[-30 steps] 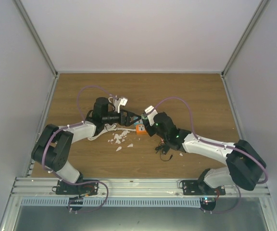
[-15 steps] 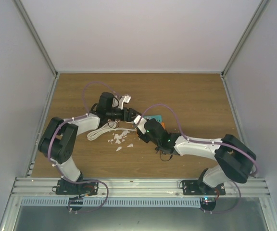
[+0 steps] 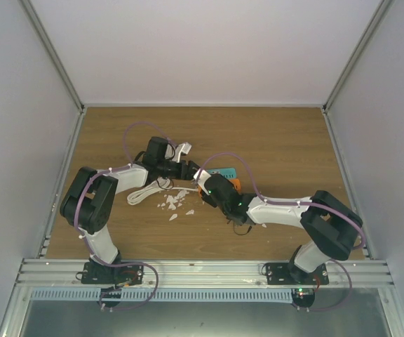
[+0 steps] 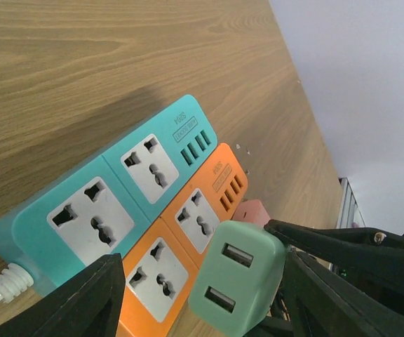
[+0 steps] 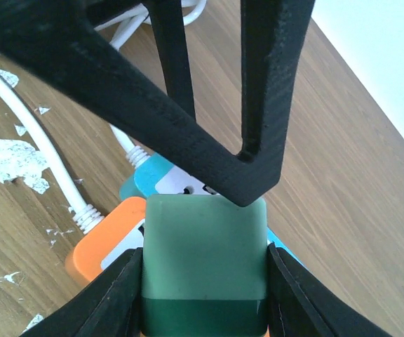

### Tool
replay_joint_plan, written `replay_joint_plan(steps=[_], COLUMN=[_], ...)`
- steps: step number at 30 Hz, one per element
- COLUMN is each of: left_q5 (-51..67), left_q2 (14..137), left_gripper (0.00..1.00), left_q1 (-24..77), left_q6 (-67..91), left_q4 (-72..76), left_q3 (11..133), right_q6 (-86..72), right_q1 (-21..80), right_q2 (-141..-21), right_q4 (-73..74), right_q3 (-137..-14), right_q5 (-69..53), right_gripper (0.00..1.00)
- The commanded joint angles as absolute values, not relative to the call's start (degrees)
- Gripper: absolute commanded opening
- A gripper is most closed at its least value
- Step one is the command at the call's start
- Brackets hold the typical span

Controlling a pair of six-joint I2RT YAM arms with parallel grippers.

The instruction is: Insert the plug

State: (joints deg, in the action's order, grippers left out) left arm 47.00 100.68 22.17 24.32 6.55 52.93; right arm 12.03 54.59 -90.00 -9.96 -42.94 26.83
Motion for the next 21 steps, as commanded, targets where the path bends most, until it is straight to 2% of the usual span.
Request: replay_joint_plan(steps=[1,5,13,21], left_q5=[48.3,49.4,52.4,53.9], left_q2=[100.3,101.0,102.3,103.0], left_gripper=[0.65,0.63,0.49,0.49], left_q1=[21.8,22.0,22.8,24.1], left_q6=[23.2,23.1,22.4,21.3], left_q4=[8.0,8.1,8.6,8.0], left_q3=[53.7,54.0,54.5,55.5], right_q6=[12.6,12.6,12.2,11.7], right_q1=[53.9,52.9,51.9,51.2], right_q2=[-89.2,-89.7,-87.5,-87.7], right_q4=[-11.7,-12.1,-12.7,-12.5], right_q3=[-43.3,-43.2,-42.3,-42.5], right_q5=[28.9,27.2,23.7,23.8], right_gripper=[0.01,0.01,0.0,0.01])
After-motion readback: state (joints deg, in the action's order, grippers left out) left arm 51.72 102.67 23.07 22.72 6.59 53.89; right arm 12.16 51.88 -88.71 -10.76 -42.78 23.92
